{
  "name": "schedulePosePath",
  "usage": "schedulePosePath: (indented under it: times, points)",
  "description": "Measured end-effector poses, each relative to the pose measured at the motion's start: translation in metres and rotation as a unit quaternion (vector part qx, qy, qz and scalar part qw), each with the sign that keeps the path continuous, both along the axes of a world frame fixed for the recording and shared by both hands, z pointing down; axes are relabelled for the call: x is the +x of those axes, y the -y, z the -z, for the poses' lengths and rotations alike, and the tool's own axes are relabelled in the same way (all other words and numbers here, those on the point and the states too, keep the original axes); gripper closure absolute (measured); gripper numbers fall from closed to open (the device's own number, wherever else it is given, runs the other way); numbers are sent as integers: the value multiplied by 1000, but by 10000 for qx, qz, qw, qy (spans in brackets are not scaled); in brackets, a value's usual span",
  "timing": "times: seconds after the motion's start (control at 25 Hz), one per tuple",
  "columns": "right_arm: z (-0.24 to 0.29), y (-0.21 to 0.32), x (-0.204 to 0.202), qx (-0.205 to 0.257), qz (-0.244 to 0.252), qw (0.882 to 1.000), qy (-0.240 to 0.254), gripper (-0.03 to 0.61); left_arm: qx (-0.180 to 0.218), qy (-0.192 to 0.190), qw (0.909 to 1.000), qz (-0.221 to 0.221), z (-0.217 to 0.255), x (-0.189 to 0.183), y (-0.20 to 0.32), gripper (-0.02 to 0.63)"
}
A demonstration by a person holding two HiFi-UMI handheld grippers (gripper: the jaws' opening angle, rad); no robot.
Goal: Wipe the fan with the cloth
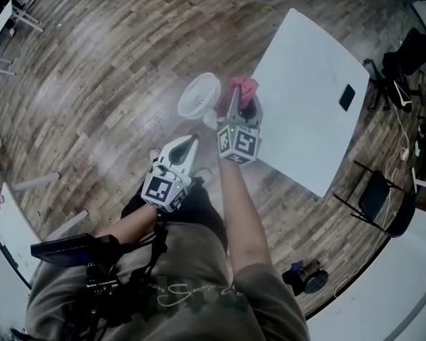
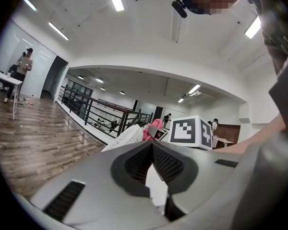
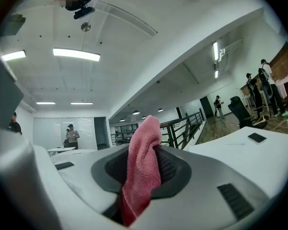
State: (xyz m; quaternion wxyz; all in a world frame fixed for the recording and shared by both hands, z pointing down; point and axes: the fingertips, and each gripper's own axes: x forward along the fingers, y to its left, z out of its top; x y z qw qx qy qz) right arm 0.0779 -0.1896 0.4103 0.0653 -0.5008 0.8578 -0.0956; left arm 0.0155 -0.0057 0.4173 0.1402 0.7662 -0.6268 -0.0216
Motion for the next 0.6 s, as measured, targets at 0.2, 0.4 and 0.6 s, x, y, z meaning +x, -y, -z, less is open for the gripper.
schedulePosePath:
  times: [0.2,0.4,0.6]
  points:
    - [7,15,1,44,-249,9996,100,474,-83,-85,9999,86,2,-7,-6,595]
    - [8,18,-11,72,-176,9998,50,474,-143,-94,9998,110,-3,-14,-8,595]
    - [19,28,-8,153,-265,9995,98,474,-128,-91,9999,-24,4,-10,-5,595]
